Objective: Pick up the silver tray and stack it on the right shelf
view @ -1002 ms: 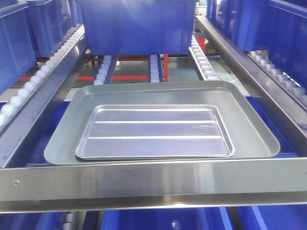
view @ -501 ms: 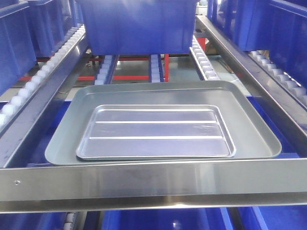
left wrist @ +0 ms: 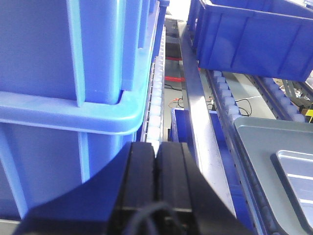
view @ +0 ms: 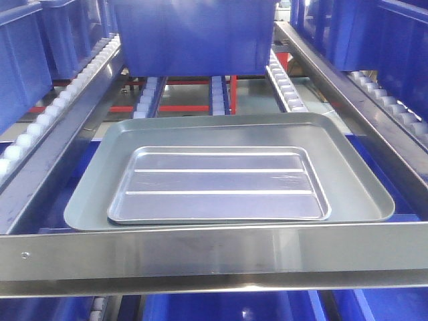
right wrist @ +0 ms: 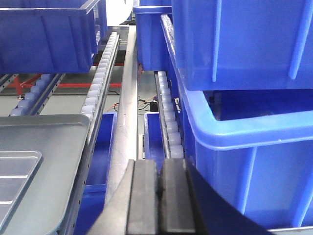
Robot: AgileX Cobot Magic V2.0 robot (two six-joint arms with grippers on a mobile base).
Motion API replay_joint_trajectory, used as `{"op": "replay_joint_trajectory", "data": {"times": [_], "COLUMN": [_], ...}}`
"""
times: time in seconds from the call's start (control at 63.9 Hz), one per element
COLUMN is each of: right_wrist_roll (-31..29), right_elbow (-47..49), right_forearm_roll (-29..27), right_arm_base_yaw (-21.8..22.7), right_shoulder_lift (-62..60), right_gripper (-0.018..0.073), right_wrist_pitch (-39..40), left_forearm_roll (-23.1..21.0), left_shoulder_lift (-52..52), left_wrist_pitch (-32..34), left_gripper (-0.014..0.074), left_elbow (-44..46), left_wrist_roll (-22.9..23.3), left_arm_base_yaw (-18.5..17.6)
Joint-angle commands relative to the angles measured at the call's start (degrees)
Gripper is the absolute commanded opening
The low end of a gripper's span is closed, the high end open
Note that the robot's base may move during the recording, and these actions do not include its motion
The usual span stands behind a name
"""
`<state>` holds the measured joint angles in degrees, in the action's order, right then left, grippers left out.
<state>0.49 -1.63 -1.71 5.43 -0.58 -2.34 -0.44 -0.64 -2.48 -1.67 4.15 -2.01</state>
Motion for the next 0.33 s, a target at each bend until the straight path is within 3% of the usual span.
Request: {"op": "replay_joint_trajectory", "data": {"times": [0.0, 0.313], "right_wrist_roll": [-0.5, -0.5], "right_elbow": [1.1, 1.1], "right_forearm_roll": [0.1, 0.1], "right_arm_base_yaw": [0.3, 0.3], "right_shoulder_lift": [-1.2, -1.2], "right_gripper": [0.0057, 0.0057], "right_wrist_pitch": [5.5, 5.5], "left_forearm_roll": [-0.5, -0.5], "left_shoulder_lift": [-0.8, -0.8], "left_wrist_pitch": [5.3, 5.3], "left_gripper": [-0.0093, -0.0093], "left_elbow": [-1.2, -1.2], "left_wrist_roll": [0.1, 0.1], "left_arm_base_yaw": [0.1, 0.1]}}
